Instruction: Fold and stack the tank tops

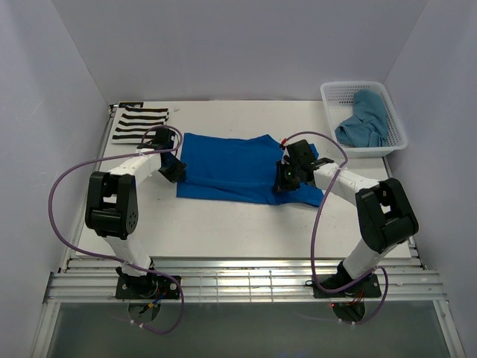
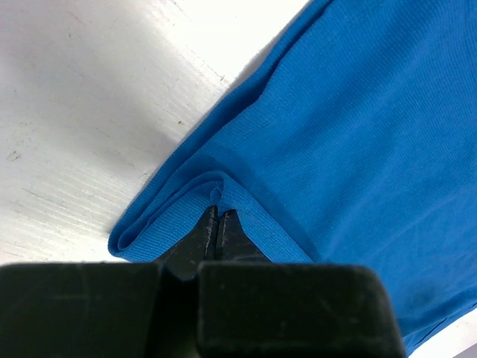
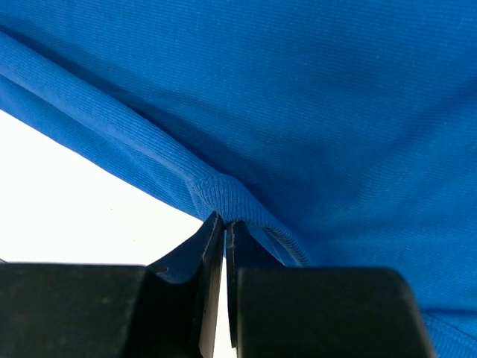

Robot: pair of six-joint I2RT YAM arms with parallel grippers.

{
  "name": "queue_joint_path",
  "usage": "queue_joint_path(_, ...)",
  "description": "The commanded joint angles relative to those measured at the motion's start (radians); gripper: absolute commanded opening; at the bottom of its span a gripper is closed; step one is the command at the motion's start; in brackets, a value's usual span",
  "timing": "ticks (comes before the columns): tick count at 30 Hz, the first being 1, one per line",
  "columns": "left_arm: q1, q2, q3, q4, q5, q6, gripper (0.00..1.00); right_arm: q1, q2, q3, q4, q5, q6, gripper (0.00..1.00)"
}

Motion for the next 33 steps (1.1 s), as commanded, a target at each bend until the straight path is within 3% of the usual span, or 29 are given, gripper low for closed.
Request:
queue_joint_path(1, 0.010, -0.021, 0.032, -0.018, -0.025, -0.026, 0.00, -0.008, 0.000, 0.046, 0.021, 0.002, -0.032, 0.08)
queue_joint_path(14, 0.012, 0.000, 0.051, -0.025, -0.020, -0.022, 0.03, -0.018, 0.035, 0.092, 0.033, -0.004, -0.083, 0.08)
queue_joint_path(18, 0.010, 0.020, 0.066, -0.032, -0.041, -0.027, 0.25, -0.038, 0.074, 0.115, 0.033, -0.007, -0.092, 0.08)
queue_joint_path(19, 0.010, 0.029, 0.075, -0.034, -0.043, -0.027, 0.43, -0.040, 0.095, 0.138, 0.031, -0.011, -0.106, 0.08)
queue_joint_path(22, 0.010, 0.046, 0.101, -0.043, -0.048, -0.026, 0.61, -0.051, 0.147, 0.192, -0.010, -0.039, -0.132, 0.10)
queue_joint_path(23, 0.010, 0.048, 0.110, -0.047, -0.046, -0.021, 0.75, -0.049, 0.159, 0.236, -0.030, -0.042, -0.155, 0.12)
queue_joint_path(26, 0.010, 0.035, 0.135, -0.057, -0.049, -0.019, 0.91, -0.049, 0.199, 0.318, -0.097, -0.039, -0.190, 0.26)
queue_joint_path(27, 0.010, 0.028, 0.138, -0.060, -0.048, -0.016, 0.98, -0.051, 0.204, 0.335, -0.108, -0.036, -0.196, 0.39)
queue_joint_path(29, 0.010, 0.000, 0.146, -0.061, -0.040, -0.012, 0.98, -0.049, 0.204, 0.364, -0.163, -0.013, -0.201, 0.54)
queue_joint_path(30, 0.012, -0.011, 0.147, -0.063, -0.040, -0.003, 0.98, -0.049, 0.184, 0.375, -0.179, -0.005, -0.210, 0.69)
queue_joint_path(32, 0.012, -0.034, 0.150, -0.083, -0.042, -0.001, 0.98, -0.051, 0.143, 0.353, -0.194, 0.013, -0.210, 0.77)
queue_joint_path(33, 0.010, -0.060, 0.147, -0.086, -0.038, 0.005, 0.98, -0.049, 0.090, 0.312, -0.196, 0.016, -0.202, 0.88)
